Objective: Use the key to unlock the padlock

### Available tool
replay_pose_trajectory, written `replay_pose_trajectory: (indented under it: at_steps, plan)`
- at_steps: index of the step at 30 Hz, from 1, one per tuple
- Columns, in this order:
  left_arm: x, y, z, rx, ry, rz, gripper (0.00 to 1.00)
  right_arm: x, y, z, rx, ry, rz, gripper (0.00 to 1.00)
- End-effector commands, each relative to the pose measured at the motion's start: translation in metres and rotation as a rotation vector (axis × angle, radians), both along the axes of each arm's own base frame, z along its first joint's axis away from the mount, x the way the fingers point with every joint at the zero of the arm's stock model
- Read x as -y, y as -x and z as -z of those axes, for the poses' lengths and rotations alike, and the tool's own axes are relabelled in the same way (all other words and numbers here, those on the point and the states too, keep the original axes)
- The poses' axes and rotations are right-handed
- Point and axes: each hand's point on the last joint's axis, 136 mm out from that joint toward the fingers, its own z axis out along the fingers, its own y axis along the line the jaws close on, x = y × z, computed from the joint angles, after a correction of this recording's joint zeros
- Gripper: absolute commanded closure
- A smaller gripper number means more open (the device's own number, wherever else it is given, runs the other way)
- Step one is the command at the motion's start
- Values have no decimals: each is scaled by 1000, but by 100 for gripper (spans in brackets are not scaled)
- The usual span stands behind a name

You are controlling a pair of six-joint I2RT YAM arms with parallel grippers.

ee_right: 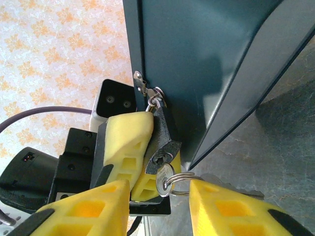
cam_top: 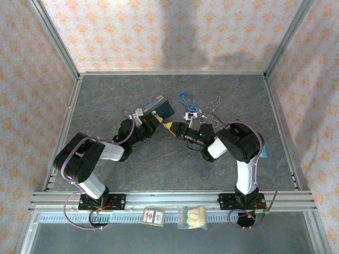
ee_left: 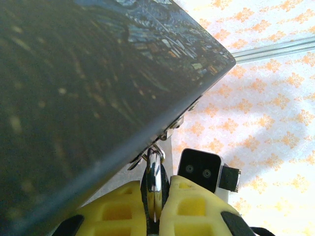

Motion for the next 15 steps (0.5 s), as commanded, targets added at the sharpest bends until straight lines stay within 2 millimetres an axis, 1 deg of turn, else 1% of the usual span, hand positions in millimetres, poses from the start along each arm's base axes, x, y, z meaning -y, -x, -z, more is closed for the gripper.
replay_pose_trajectory:
  at_steps: [1, 5, 10, 15]
  plan:
    - [2, 0, -32, 99, 37, 8, 100, -7, -4, -14, 64, -14, -2, 64]
    - [1, 1, -32, 100, 33, 5, 100, -5, -7, -10, 56, -10, 16, 65]
    - [0, 0, -32, 100, 34, -3, 100, -11, -3, -15, 51, -35, -16, 71]
    - [1, -1, -33, 105, 35, -9, 100, -16, 2, -14, 34, -59, -32, 75]
